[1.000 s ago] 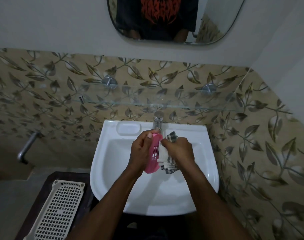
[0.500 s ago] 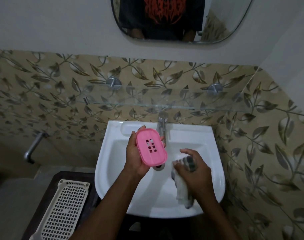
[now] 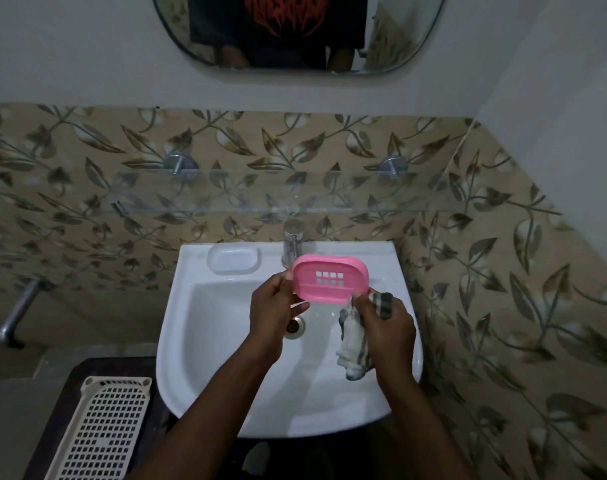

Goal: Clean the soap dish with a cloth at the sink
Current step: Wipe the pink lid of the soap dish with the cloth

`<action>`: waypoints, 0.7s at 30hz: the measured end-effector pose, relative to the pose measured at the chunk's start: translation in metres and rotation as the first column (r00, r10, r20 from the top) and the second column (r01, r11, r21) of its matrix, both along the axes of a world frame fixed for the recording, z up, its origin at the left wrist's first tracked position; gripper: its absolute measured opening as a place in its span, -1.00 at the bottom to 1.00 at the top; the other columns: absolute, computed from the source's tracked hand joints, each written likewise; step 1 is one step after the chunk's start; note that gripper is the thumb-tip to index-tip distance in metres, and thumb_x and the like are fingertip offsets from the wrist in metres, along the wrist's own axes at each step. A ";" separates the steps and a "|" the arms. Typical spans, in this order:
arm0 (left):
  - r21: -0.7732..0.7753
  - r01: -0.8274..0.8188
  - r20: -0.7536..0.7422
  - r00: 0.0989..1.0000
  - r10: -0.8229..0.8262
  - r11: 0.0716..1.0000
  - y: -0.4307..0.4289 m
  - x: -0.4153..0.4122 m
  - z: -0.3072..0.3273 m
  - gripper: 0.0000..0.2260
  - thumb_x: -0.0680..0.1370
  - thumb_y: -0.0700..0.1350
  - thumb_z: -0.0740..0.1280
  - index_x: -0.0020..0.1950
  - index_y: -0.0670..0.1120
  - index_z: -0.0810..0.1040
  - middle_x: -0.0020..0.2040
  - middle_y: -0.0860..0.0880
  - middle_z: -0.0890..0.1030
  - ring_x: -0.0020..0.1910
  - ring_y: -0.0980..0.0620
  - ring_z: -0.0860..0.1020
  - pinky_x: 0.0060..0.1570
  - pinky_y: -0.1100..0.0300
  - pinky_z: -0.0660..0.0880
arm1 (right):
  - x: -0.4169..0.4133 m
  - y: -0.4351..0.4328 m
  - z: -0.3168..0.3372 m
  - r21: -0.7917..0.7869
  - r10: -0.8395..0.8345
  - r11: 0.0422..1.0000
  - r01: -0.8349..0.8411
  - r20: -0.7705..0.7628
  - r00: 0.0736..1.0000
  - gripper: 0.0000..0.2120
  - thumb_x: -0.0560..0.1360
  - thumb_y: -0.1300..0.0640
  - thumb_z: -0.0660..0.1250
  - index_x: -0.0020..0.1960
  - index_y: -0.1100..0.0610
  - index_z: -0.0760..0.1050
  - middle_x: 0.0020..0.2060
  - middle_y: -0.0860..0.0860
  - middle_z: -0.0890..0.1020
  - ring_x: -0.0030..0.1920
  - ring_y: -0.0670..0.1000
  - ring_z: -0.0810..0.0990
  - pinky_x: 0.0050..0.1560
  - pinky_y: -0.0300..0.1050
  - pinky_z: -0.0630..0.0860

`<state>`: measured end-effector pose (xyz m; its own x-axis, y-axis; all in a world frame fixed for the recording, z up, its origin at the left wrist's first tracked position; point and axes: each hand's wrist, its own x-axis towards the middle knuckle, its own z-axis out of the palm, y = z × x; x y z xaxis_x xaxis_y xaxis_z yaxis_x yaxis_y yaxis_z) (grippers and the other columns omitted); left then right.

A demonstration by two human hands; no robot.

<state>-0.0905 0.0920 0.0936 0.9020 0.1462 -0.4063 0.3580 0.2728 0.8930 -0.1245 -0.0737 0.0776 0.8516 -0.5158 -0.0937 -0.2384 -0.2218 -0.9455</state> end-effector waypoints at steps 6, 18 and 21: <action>0.200 -0.025 0.052 0.999 0.015 0.979 -0.020 0.020 -0.016 -0.88 0.58 -0.09 0.35 0.08 -0.08 0.60 -0.17 -0.16 0.68 -0.32 -0.06 0.67 -0.31 0.17 0.61 | 0.025 -0.026 -0.017 0.097 0.017 0.995 -0.018 0.003 1.000 -0.71 0.36 -0.14 0.46 0.04 -0.10 0.63 -0.11 -0.11 0.72 -0.05 -0.07 0.68 0.02 -0.06 0.58; 0.383 0.068 0.038 0.995 -0.089 0.921 -0.083 0.101 -0.072 -0.88 0.58 -0.23 0.30 0.08 -0.18 0.59 -0.08 -0.12 0.64 -0.20 -0.07 0.69 -0.09 -0.05 0.66 | 0.108 -0.084 -0.051 0.149 -0.004 0.988 0.034 -0.200 0.980 -0.75 0.44 0.10 0.49 -0.17 0.31 0.59 -0.32 0.12 0.66 -0.31 0.04 0.60 -0.15 -0.09 0.53; 0.417 0.093 0.007 0.994 -0.105 0.904 -0.091 0.118 -0.090 -0.91 0.56 -0.25 0.33 -0.04 -0.14 0.63 -0.19 -0.08 0.67 -0.20 -0.09 0.69 -0.11 -0.10 0.65 | 0.125 -0.090 -0.067 0.138 0.007 0.990 0.035 -0.291 0.957 -0.71 0.41 0.05 0.51 -0.17 0.31 0.59 -0.30 0.13 0.67 -0.30 0.07 0.63 -0.12 -0.04 0.58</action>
